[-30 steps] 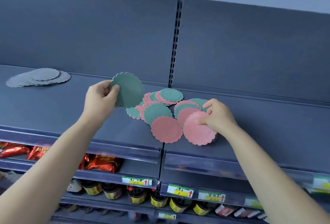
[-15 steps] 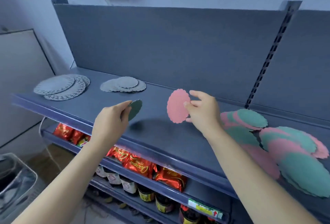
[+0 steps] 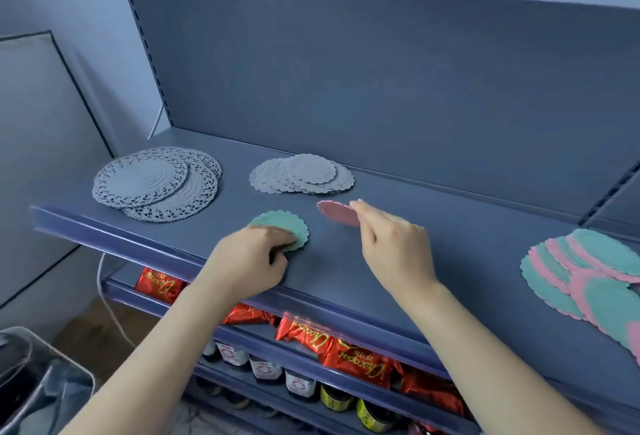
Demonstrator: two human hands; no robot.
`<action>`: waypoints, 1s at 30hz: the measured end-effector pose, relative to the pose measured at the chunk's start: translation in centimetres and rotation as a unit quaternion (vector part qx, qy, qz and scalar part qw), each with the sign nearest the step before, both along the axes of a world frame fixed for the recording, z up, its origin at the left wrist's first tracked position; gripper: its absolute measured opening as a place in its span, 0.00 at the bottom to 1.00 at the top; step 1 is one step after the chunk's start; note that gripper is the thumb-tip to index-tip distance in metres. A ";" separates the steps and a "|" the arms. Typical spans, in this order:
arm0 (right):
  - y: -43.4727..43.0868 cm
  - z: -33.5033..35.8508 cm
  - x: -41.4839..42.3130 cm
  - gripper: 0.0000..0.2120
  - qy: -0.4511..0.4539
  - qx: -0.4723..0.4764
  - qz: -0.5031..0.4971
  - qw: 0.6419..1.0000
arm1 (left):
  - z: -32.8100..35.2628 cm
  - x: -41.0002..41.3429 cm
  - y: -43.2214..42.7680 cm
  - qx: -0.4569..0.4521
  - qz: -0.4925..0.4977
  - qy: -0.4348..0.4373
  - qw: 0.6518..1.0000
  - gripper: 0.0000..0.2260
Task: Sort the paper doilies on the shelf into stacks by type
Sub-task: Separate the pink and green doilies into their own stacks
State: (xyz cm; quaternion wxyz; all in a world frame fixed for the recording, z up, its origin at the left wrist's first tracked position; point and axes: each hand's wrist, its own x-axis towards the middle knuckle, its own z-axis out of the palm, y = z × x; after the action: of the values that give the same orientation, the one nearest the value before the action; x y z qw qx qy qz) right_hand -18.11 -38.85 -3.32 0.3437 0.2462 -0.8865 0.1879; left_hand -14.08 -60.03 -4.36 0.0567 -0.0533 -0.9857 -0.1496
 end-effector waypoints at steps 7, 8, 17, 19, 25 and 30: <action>0.5 1.0 -1.0 0.15 0.091 0.050 -0.039 0.994 | 0.8 0.4 -1.6 0.101 -0.003 0.002 0.995 0.17; 1.0 1.0 -0.6 0.14 0.056 0.079 -0.064 0.993 | 0.9 0.4 -1.7 0.086 -0.001 0.024 0.996 0.17; 6.0 0.9 2.4 0.16 -0.323 -0.006 -0.112 0.940 | 2.0 -3.5 5.7 0.030 -0.066 0.123 0.990 0.17; 9.1 1.5 2.9 0.17 -0.315 -0.019 -0.137 0.939 | 2.6 -4.4 9.3 0.031 -0.108 0.118 0.987 0.16; 23.1 1.4 4.0 0.15 -0.317 -0.047 -0.233 0.918 | 2.8 -5.7 24.1 0.011 -0.254 0.111 0.961 0.17; 34.7 1.7 4.2 0.16 -0.317 -0.031 -0.254 0.913 | 1.8 -5.3 38.2 0.012 -0.298 0.082 0.951 0.16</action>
State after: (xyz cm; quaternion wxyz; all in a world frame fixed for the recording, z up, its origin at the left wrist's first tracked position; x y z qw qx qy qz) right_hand -13.94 -4.16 -1.66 0.0887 -0.0706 -0.9753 0.1897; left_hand -19.40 -21.81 -2.56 0.0911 -0.3556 -0.9152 -0.1664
